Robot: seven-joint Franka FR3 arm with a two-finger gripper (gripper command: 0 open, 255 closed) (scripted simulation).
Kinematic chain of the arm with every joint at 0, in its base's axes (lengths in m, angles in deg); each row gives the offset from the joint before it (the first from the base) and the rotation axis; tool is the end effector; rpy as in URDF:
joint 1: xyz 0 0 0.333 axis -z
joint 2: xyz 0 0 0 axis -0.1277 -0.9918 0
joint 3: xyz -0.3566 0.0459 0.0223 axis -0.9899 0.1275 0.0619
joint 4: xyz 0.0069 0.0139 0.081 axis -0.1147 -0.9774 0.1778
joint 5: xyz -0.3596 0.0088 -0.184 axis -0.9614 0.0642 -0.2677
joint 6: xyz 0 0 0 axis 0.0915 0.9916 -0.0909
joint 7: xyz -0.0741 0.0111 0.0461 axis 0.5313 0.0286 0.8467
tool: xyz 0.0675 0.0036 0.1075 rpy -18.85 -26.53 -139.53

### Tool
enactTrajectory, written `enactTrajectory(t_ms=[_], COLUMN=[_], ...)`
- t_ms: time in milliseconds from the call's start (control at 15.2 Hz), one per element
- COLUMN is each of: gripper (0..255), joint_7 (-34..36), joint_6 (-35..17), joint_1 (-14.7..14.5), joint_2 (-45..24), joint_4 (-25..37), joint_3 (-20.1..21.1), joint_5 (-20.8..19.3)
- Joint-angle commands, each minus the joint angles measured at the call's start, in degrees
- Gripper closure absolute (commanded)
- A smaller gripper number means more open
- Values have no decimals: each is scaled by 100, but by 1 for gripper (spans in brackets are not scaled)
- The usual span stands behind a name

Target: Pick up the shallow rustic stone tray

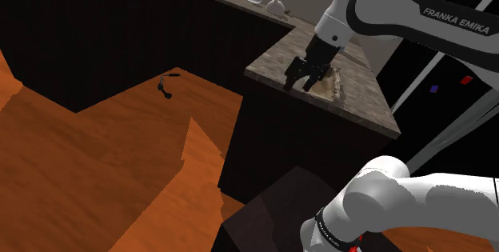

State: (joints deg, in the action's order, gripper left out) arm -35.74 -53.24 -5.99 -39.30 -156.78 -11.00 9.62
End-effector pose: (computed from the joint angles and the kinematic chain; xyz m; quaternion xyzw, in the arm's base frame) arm 0.2880 -0.0028 0.6020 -0.9947 0.0793 -0.0472 0.0452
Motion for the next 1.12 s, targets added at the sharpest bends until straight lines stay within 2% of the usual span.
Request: enactTrajectory(t_ms=[0,1056], gripper=[0,0], joint_7=[0,1112], joint_6=[0,-498], joint_1=[0,1537], joint_2=[0,-1361], joint_4=[0,1033], joint_3=[0,-1089], joint_5=[0,-595])
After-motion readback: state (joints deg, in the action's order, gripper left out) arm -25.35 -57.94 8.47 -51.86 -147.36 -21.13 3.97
